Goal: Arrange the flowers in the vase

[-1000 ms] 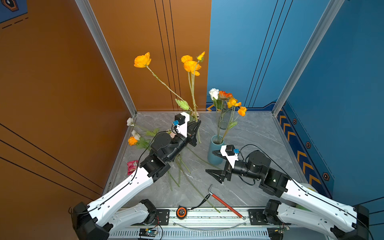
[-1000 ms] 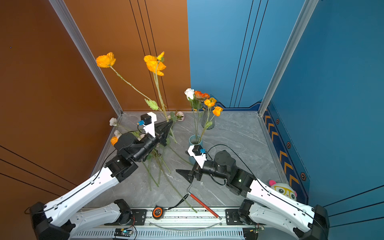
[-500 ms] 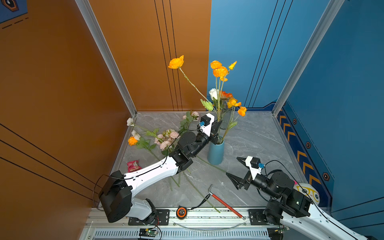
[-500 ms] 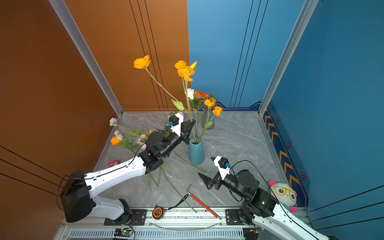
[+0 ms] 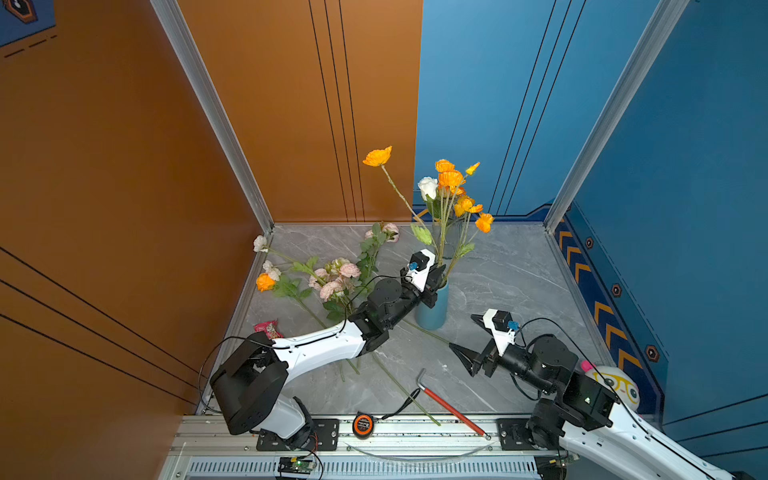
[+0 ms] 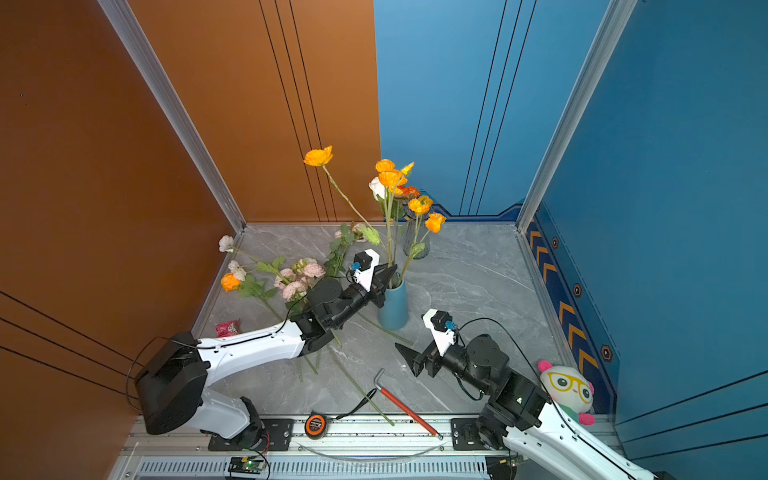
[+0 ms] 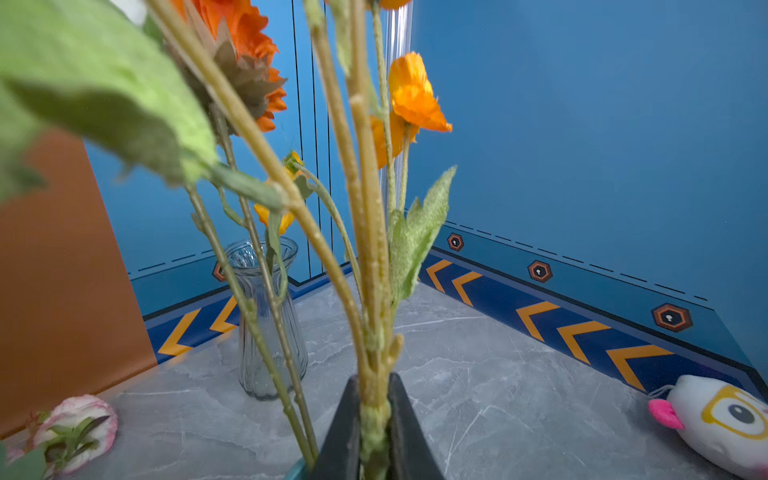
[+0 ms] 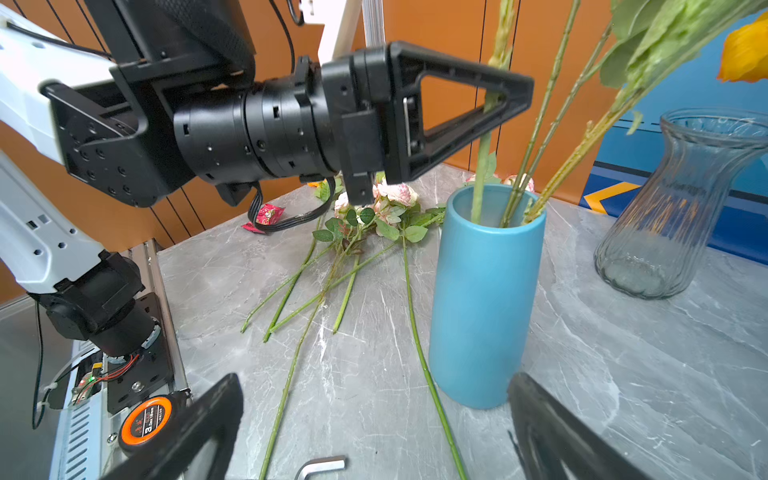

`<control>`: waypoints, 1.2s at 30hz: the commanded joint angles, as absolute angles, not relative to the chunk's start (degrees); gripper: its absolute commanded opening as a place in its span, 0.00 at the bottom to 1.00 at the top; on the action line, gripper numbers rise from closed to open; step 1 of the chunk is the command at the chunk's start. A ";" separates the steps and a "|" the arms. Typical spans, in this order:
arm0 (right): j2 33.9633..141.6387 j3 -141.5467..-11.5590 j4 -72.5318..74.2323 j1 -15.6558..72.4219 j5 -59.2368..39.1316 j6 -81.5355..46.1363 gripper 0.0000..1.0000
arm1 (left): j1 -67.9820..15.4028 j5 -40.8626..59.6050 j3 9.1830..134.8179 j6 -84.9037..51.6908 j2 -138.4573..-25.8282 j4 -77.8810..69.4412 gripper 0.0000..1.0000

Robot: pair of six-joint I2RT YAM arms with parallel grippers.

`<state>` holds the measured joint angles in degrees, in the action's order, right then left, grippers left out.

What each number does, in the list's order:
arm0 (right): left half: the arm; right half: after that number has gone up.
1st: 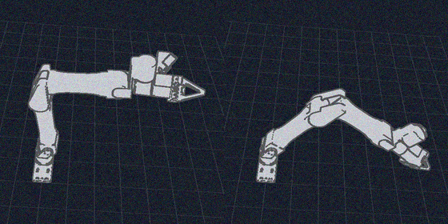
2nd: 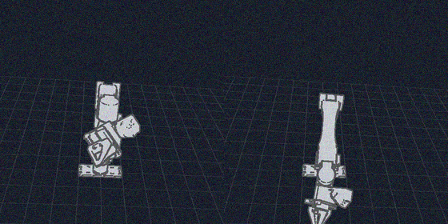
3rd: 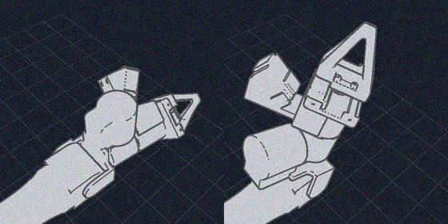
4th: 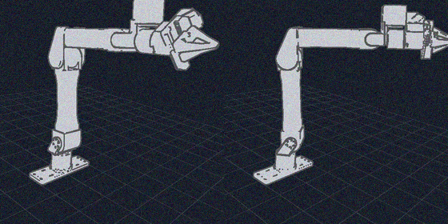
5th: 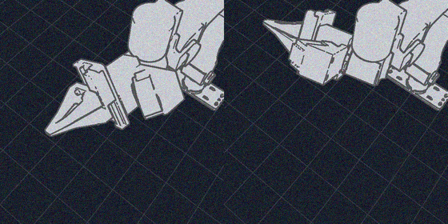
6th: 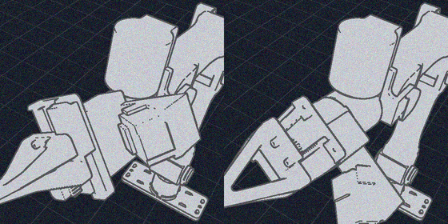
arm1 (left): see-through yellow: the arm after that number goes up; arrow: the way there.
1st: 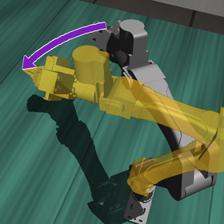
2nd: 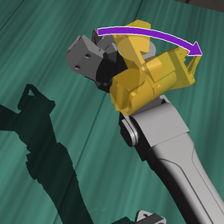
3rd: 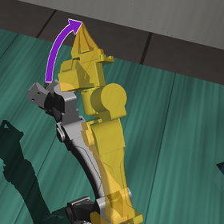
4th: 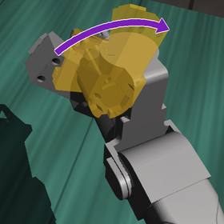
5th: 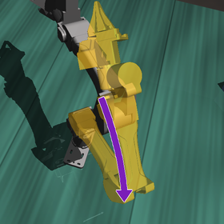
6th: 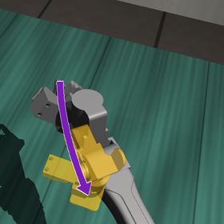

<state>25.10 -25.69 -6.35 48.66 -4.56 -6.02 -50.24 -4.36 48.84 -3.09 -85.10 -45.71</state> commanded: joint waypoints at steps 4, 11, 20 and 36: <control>28.00 -25.27 0.19 47.99 -6.53 -7.94 1.00 | -50.80 -3.07 45.90 -5.35 -84.92 -47.56 0.29; 30.93 -25.71 2.71 47.71 -8.13 -8.53 1.00 | -50.65 -3.86 43.17 -7.25 -82.05 -47.46 0.47; 31.03 -25.30 3.21 47.64 -7.45 -8.57 1.00 | -49.39 -4.92 36.92 -13.32 -69.81 -38.45 0.68; 52.70 -29.31 11.54 52.09 -15.47 -9.51 1.00 | -38.81 2.58 32.96 -52.46 -57.94 23.04 0.56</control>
<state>49.34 -27.11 6.09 50.30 -11.99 -8.05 -40.07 -6.59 37.04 -41.69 -58.98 15.81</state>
